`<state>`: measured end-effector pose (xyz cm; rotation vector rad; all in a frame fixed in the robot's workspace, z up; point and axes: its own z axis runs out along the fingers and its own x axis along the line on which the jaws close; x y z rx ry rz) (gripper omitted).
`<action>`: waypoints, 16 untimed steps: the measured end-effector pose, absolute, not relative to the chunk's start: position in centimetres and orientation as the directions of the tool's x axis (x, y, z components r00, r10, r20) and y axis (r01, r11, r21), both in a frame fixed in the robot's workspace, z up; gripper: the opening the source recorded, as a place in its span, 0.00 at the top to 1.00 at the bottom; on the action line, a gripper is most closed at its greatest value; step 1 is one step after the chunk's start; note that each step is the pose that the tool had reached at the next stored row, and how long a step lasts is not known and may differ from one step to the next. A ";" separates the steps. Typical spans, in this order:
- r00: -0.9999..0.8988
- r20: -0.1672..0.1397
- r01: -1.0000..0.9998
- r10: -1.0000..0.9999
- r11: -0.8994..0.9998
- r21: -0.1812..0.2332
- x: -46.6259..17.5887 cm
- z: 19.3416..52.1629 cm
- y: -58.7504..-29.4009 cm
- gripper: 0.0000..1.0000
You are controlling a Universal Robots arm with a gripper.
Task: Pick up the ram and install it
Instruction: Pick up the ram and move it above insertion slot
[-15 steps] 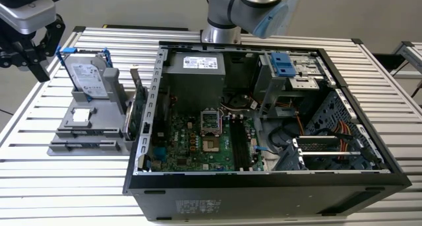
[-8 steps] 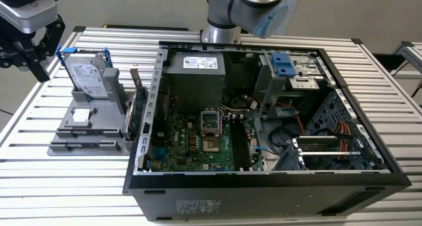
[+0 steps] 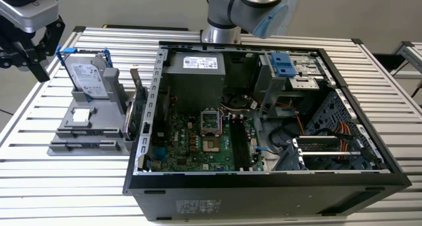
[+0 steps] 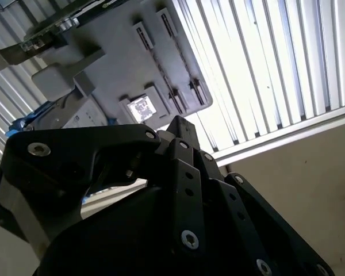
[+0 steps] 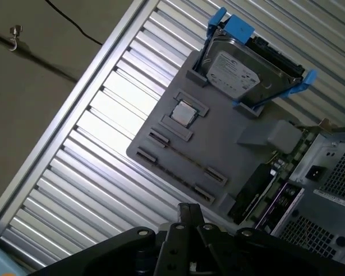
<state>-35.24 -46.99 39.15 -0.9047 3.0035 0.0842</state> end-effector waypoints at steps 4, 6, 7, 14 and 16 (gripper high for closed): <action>-0.828 -0.019 -0.561 -0.561 0.826 0.050 -35.2 39.2 -47.0 1.00; -0.824 -0.019 -0.566 -0.566 0.823 0.050 -35.2 39.2 -47.0 1.00; -0.823 -0.019 -0.568 -0.568 0.821 0.050 -35.2 39.2 -47.0 1.00; -0.815 -0.019 -0.579 -0.579 0.814 0.050 -35.2 39.2 -47.0 1.00; -0.814 -0.019 -0.581 -0.581 0.813 0.050 -35.2 39.2 -47.0 1.00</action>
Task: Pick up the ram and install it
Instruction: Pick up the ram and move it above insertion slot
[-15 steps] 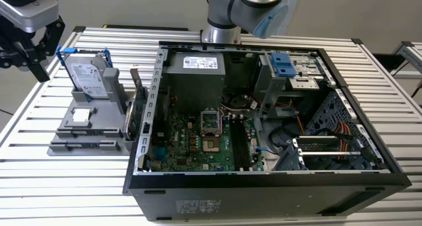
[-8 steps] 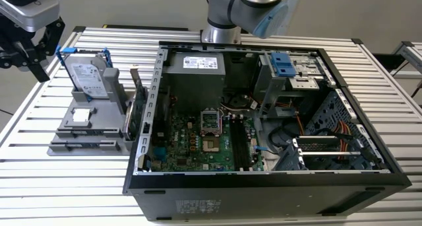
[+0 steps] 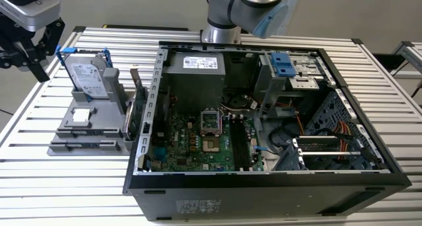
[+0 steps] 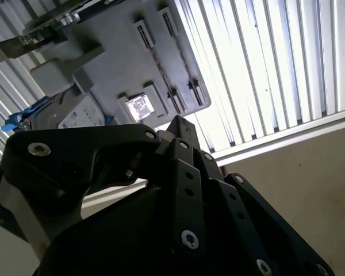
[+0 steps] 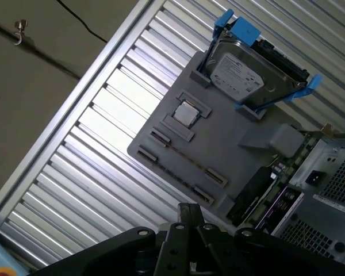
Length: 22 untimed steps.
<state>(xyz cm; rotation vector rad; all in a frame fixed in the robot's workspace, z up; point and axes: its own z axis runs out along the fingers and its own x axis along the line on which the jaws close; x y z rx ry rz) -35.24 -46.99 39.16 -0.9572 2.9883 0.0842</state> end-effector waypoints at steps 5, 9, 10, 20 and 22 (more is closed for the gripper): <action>-0.811 -0.019 -0.586 -0.585 0.809 0.050 -35.2 39.2 -47.0 1.00; -0.807 -0.019 -0.590 -0.590 0.806 0.050 -35.2 39.2 -47.0 1.00; -0.807 -0.019 -0.590 -0.590 0.806 0.050 -35.2 39.2 -47.0 1.00; -0.803 -0.019 -0.596 -0.595 0.802 0.050 -35.2 39.2 -47.0 1.00; -0.800 -0.019 -0.600 -0.600 0.798 0.050 -35.2 39.2 -47.0 1.00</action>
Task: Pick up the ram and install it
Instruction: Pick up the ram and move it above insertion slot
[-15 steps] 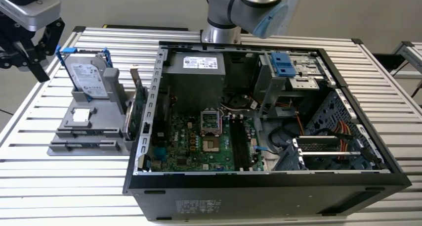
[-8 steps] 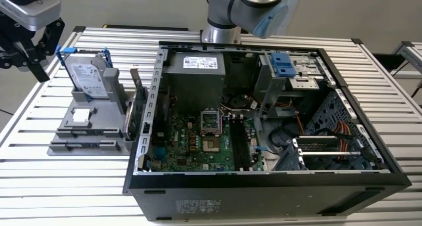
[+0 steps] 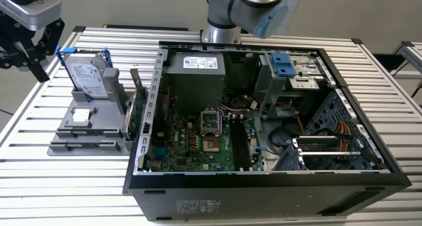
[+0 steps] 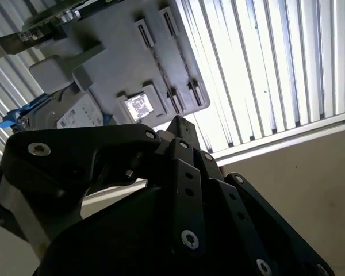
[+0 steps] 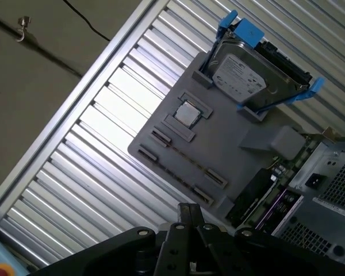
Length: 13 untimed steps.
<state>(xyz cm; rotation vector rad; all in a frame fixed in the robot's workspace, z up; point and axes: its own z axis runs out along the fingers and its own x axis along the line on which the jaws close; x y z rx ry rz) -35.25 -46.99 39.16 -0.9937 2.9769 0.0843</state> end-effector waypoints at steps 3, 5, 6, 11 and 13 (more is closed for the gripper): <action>-0.792 -0.019 -0.610 -0.610 0.790 0.050 -35.2 39.2 -47.0 1.00; -0.785 -0.019 -0.619 -0.619 0.784 0.050 -35.2 39.2 -47.0 1.00; -0.781 -0.019 -0.624 -0.624 0.780 0.050 -35.2 39.2 -47.0 1.00; -0.755 -0.019 -0.656 -0.656 0.753 0.050 -35.2 39.2 -47.0 1.00; -0.744 -0.019 -0.668 -0.668 0.743 0.050 -35.2 39.2 -47.0 1.00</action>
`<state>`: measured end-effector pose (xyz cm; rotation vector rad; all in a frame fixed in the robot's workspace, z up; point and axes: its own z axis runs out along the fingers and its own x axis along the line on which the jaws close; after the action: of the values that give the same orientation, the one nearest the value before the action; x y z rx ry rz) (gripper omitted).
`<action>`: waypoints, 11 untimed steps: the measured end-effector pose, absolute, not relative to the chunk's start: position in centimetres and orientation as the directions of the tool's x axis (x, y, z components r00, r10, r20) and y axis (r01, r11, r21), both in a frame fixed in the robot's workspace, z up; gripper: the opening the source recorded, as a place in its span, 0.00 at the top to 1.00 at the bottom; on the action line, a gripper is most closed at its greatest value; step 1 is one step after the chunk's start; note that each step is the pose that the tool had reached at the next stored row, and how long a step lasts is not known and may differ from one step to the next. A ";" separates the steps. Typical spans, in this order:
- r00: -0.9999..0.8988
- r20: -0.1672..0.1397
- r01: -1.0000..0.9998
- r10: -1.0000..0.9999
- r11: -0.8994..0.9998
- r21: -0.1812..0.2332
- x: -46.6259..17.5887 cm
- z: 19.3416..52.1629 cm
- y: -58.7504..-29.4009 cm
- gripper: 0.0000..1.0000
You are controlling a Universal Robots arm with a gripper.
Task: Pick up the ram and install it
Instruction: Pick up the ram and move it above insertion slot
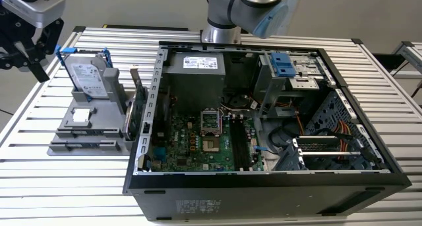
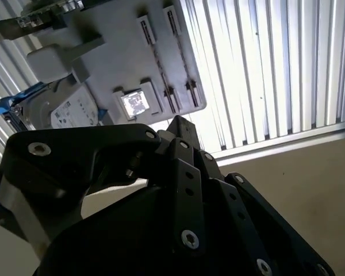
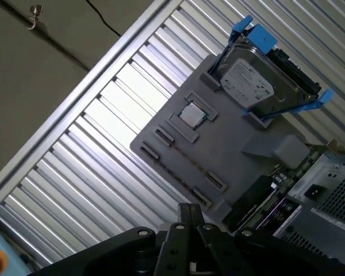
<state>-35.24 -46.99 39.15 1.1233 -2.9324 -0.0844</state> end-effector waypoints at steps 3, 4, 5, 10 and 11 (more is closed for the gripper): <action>-0.717 -0.019 -0.696 -0.696 0.716 0.050 -35.2 39.2 -47.0 1.00; -0.705 -0.019 -0.709 -0.709 0.704 0.050 -35.2 39.2 -47.0 1.00; -0.692 -0.019 -0.722 -0.722 0.690 0.050 -35.2 39.2 -47.0 1.00; -0.624 -0.023 -0.781 -0.781 0.623 0.046 -35.2 39.2 -47.0 1.00; -0.609 -0.023 -0.793 -0.793 0.608 0.045 -35.2 39.2 -47.0 1.00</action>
<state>-35.24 -46.99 39.15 1.3888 -2.8180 -0.0798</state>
